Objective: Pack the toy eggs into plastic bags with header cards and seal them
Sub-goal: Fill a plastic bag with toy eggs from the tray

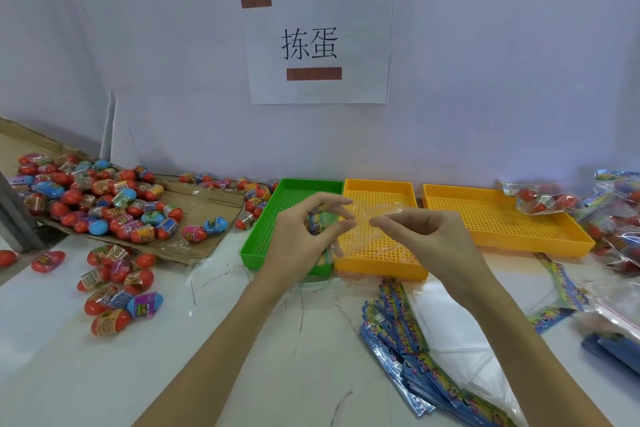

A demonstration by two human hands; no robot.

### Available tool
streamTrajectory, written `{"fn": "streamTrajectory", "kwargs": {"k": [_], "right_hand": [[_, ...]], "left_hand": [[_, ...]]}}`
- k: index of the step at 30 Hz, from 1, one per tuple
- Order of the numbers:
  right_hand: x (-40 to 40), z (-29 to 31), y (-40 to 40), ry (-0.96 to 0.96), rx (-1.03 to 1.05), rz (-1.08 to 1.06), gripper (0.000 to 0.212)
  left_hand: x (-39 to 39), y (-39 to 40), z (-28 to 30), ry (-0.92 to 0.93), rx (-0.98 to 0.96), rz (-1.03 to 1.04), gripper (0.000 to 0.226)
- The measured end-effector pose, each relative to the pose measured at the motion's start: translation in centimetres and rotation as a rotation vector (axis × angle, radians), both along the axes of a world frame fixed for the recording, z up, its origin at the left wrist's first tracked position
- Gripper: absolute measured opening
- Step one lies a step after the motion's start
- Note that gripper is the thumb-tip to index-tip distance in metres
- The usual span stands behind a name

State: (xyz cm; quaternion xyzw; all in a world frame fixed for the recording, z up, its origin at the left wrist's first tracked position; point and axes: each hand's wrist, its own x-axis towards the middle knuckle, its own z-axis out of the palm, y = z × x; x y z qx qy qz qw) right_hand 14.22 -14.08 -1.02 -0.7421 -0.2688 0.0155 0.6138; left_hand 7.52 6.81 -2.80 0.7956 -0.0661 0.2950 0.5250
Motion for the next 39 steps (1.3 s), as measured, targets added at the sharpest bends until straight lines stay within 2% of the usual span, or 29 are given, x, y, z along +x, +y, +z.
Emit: {"fn": "streamTrajectory", "kwargs": {"k": [4,12,15,18,24,27,28,31,33,34,36,37,39], "right_hand": [[0.6,0.0,-0.5,-0.094,-0.164,-0.028,0.02],[0.1,0.2,-0.2,0.122,0.049,0.236,0.04],[-0.2,-0.3,0.3,0.131,0.047,0.196,0.031],[0.1,-0.6,0.2,0.097,-0.001,0.169,0.018],[0.9,-1.0,-0.4,0.215,0.136,0.218,0.022],[0.6,-1.1,0.0,0.246,0.091,0.303,0.027],[0.5,-1.1,0.0,0.256,0.077,0.335,0.028],[0.6,-0.9,0.0,0.351,0.158,0.418,0.034],[0.5,-0.7,0.1,0.38,0.176,0.405,0.039],[0.4,-0.6,0.2,0.325,0.137,0.359,0.04],[0.2,-0.8,0.5,0.097,-0.037,0.219,0.041],[0.1,-0.9,0.6,-0.026,-0.152,0.148,0.043],[-0.5,-1.0,1.0,-0.198,-0.289,0.063,0.045]], "left_hand": [[0.0,0.1,-0.1,-0.099,0.133,0.112,0.029],[0.3,0.0,-0.2,-0.095,0.144,0.081,0.03],[0.3,0.0,-0.3,-0.052,0.109,0.067,0.032],[0.3,0.5,-0.1,0.073,0.001,-0.004,0.034],[0.1,1.4,-0.1,0.158,-0.128,-0.081,0.027],[0.0,1.2,0.1,0.155,-0.125,-0.113,0.018],[-0.1,1.2,0.2,0.147,-0.103,-0.119,0.012],[0.2,1.6,-0.1,0.099,0.034,-0.028,0.026],[0.2,1.8,-0.1,0.133,0.115,-0.014,0.028],[0.2,1.9,-0.2,0.155,0.208,-0.013,0.05],[0.3,2.0,-0.2,0.159,0.474,0.016,0.099],[0.3,1.9,-0.2,0.103,0.587,0.046,0.111],[0.3,1.5,-0.1,-0.065,0.761,0.089,0.109]]}}
